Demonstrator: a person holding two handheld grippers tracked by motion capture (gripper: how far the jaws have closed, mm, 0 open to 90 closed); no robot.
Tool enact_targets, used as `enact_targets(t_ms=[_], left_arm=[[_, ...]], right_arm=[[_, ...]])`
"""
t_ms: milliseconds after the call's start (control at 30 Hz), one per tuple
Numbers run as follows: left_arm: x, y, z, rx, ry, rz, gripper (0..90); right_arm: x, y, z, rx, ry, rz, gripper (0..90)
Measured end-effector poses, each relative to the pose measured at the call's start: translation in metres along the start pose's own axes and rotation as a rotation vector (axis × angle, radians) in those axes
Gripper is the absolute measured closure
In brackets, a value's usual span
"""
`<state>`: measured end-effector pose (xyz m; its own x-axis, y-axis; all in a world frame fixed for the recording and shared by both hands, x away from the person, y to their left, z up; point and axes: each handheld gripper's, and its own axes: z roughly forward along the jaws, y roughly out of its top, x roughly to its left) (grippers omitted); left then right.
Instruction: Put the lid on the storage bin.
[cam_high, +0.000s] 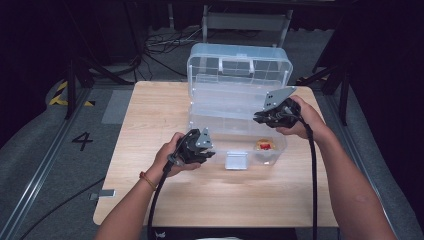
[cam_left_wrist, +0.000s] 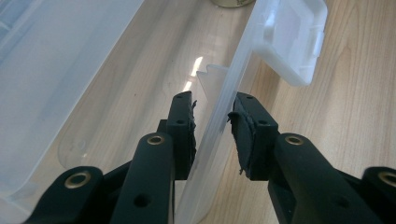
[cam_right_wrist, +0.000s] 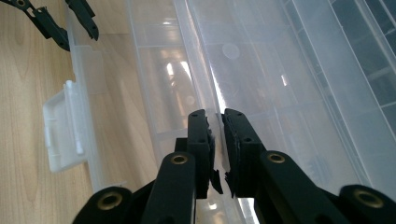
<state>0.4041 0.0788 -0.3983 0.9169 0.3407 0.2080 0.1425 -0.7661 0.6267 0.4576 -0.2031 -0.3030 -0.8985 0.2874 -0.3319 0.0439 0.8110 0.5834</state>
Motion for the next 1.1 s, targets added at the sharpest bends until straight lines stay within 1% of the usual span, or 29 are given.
enact_targets(t_ms=[33,67,100,133,167,200,233,300,367,433,467,500,533,567,633,667,700,767,800,833,900,933,967,1033,1100], left_arm=[[0.0,0.0,0.0,0.0,0.0,0.0,68.8],[0.001,0.0,-0.004,-0.054,-0.01,-0.018,67.2],[0.001,0.0,-0.004,-0.054,-0.01,-0.018,65.5],[0.003,0.001,-0.009,-0.08,-0.015,-0.033,66.5],[0.003,0.002,-0.012,-0.086,-0.01,-0.026,68.5],[0.003,0.002,-0.012,-0.086,-0.01,-0.026,68.7],[0.002,0.002,-0.015,-0.093,-0.002,-0.023,68.7],[0.002,0.003,-0.021,-0.112,-0.002,-0.013,69.9],[0.003,0.003,-0.028,-0.126,0.007,-0.01,75.4],[0.005,-0.001,-0.036,-0.148,0.027,0.004,81.8],[0.007,-0.003,-0.039,-0.167,0.024,0.003,84.4],[0.007,-0.003,-0.039,-0.167,0.024,0.003,87.1],[0.009,-0.006,-0.044,-0.181,0.02,0.002,87.1],[0.012,-0.008,-0.047,-0.184,0.036,-0.006,89.5],[0.017,-0.013,-0.053,-0.204,0.043,-0.027,89.7],[0.023,-0.018,-0.059,-0.228,0.049,-0.056,89.8],[0.023,-0.018,-0.059,-0.228,0.049,-0.056,89.8],[0.031,-0.024,-0.067,-0.263,0.068,-0.098,89.8],[0.04,-0.03,-0.071,-0.302,0.081,-0.135,89.8],[0.04,-0.03,-0.071,-0.302,0.081,-0.135,89.8],[0.053,-0.038,-0.076,-0.365,0.067,-0.194,89.8],[0.06,-0.041,-0.079,-0.401,0.073,-0.228,89.8],[0.064,-0.043,-0.081,-0.418,0.08,-0.25,89.9],[0.071,-0.044,-0.083,-0.415,0.111,-0.257,89.9],[0.079,-0.043,-0.085,-0.424,0.127,-0.273,90.0]], right_arm=[[0.0,0.0,0.0,0.0,0.0,0.0,82.0],[0.002,-0.001,0.0,-0.005,-0.002,-0.001,81.7],[0.002,-0.001,0.0,-0.004,-0.003,-0.001,81.6],[0.003,-0.001,0.001,-0.004,-0.008,-0.002,81.4],[0.004,-0.001,0.001,-0.006,-0.009,-0.003,81.4],[0.005,-0.001,0.001,-0.006,-0.009,-0.004,81.3],[0.005,-0.001,0.001,-0.006,-0.009,-0.004,81.3],[0.005,-0.002,0.001,-0.007,-0.009,-0.003,81.3],[0.006,-0.003,0.0,-0.009,-0.007,0.0,81.2],[0.006,-0.003,0.001,-0.014,-0.008,0.003,80.9],[0.006,-0.003,0.001,-0.015,-0.009,0.005,80.7],[0.006,-0.003,0.001,-0.016,-0.012,0.006,80.5],[0.006,-0.003,0.001,-0.016,-0.012,0.006,80.5],[0.006,-0.004,0.001,-0.017,-0.014,0.007,80.3],[0.007,-0.004,0.001,-0.02,-0.015,0.008,80.1],[0.007,-0.005,0.001,-0.022,-0.018,0.01,80.0],[0.007,-0.005,0.001,-0.022,-0.018,0.01,80.0],[0.007,-0.005,0.001,-0.025,-0.02,0.012,79.9],[0.008,-0.005,0.001,-0.028,-0.021,0.01,79.9],[0.008,-0.005,0.001,-0.028,-0.021,0.01,79.9],[0.008,-0.005,0.001,-0.032,-0.023,0.011,79.6],[0.008,-0.006,0.001,-0.032,-0.025,0.013,79.5],[0.008,-0.006,0.001,-0.033,-0.026,0.013,79.5],[0.009,-0.006,0.002,-0.035,-0.028,0.015,79.5],[0.01,-0.006,0.002,-0.037,-0.037,0.011,79.1]])
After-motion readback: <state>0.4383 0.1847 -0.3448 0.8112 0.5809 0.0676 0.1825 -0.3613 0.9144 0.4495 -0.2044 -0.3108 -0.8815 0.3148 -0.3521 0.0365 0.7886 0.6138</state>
